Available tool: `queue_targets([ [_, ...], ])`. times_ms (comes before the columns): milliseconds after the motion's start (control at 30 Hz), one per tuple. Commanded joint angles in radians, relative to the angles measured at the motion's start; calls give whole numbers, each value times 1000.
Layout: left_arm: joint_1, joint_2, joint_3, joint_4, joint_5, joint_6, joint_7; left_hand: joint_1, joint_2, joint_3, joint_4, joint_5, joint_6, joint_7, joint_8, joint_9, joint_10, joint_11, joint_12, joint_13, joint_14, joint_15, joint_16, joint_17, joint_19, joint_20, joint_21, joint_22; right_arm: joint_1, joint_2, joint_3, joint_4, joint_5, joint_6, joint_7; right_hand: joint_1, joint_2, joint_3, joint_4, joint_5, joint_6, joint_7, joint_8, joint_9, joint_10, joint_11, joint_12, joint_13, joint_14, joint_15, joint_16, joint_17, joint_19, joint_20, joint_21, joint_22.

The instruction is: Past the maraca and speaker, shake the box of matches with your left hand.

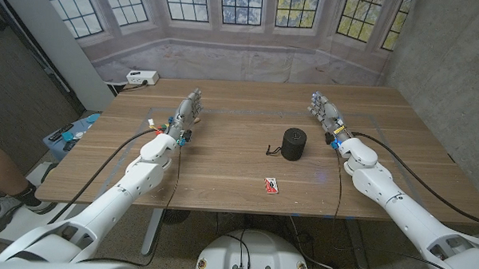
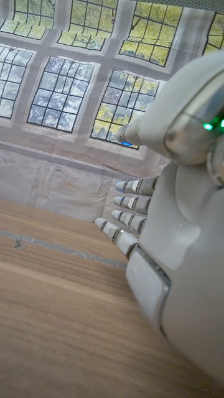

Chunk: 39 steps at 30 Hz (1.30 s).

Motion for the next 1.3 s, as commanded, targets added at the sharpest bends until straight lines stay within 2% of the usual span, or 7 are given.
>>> queue_targets([
  [33,8,12,12,-26,12,20,3,10,0,8,-2,4,4,6,6,5,-1,5,5,1,-4,1,7,4,4,10,6,1,12,16,-13,24,-3,18,23,13,1,6,-1,4,7,1,6,1,7,0,7,1,7,-35,5,1,8,-63,7,3],
  [367,11,58,24,-95,39,56,-5,15,-1,13,-11,3,8,4,6,5,5,5,6,1,-3,3,5,3,4,11,5,1,-4,4,-9,-7,-11,22,12,17,2,8,-5,4,7,2,7,1,7,0,7,-1,7,-35,5,-4,7,-62,7,3],
  [700,10,140,43,-181,93,109,-27,30,-10,20,-34,2,12,0,6,5,12,2,8,1,-2,0,4,2,8,9,5,-1,-1,6,-11,3,-11,30,22,21,4,10,-8,4,8,2,7,1,8,0,8,-2,7,-35,5,-9,7,-63,8,3],
  [833,11,180,51,-224,134,129,-24,49,-17,28,-60,3,16,-12,7,5,18,-8,9,1,0,-7,4,2,12,11,5,-2,6,20,-13,29,-10,47,28,24,5,11,-10,4,8,2,7,1,8,1,8,-3,6,-35,6,-11,6,-64,8,3],
  [967,11,228,66,-276,227,144,13,64,-19,34,-80,4,23,-22,8,5,22,-11,9,2,1,-11,3,2,20,11,6,-2,14,37,-13,62,-5,66,37,26,6,12,-12,4,9,3,8,1,9,2,9,-4,8,-35,7,-13,7,-63,9,3],
  [1300,-9,265,93,-336,400,131,66,90,-25,41,-123,2,70,-29,17,6,60,-23,20,3,27,-29,8,0,65,15,17,-1,29,53,-4,116,16,91,69,32,10,17,-16,4,13,4,9,1,10,5,9,-5,10,-32,8,-19,13,-61,11,3],
])
